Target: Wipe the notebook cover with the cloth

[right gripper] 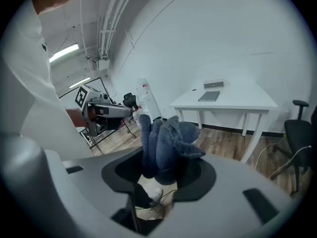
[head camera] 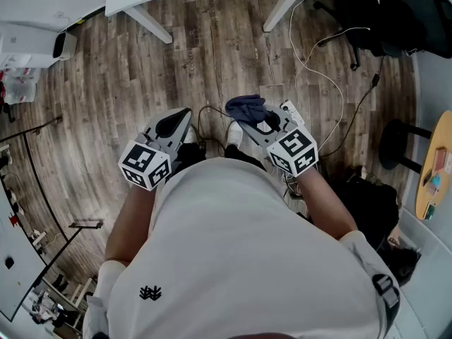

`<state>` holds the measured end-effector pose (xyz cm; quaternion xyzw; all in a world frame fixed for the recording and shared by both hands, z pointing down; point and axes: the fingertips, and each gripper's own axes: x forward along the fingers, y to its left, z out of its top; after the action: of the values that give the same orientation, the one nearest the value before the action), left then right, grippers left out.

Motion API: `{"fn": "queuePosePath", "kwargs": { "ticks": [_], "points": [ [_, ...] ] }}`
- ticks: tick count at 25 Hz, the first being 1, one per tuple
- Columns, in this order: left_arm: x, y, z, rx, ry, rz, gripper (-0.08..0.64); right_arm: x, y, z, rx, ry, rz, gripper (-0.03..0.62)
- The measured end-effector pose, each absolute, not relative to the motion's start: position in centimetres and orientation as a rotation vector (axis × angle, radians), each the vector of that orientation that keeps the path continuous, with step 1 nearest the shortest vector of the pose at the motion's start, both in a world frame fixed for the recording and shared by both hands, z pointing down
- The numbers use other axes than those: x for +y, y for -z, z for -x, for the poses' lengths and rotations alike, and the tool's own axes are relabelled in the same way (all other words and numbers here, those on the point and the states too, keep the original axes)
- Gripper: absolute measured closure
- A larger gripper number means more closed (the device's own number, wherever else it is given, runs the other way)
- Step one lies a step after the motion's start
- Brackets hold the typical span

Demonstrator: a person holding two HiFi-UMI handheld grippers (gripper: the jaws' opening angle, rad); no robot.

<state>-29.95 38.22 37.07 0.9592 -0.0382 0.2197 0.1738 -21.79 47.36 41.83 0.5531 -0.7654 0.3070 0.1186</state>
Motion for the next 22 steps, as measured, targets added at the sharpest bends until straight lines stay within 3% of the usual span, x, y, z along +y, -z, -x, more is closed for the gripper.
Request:
{"fn": "queuePosePath", "kwargs": {
  "ticks": [22],
  "points": [
    [35.9, -36.4, 23.7, -0.093, -0.580, -2.758, 0.554, 46.2, -41.6, 16.6, -2.226, -0.926, -1.642, 0.425]
  ]
}}
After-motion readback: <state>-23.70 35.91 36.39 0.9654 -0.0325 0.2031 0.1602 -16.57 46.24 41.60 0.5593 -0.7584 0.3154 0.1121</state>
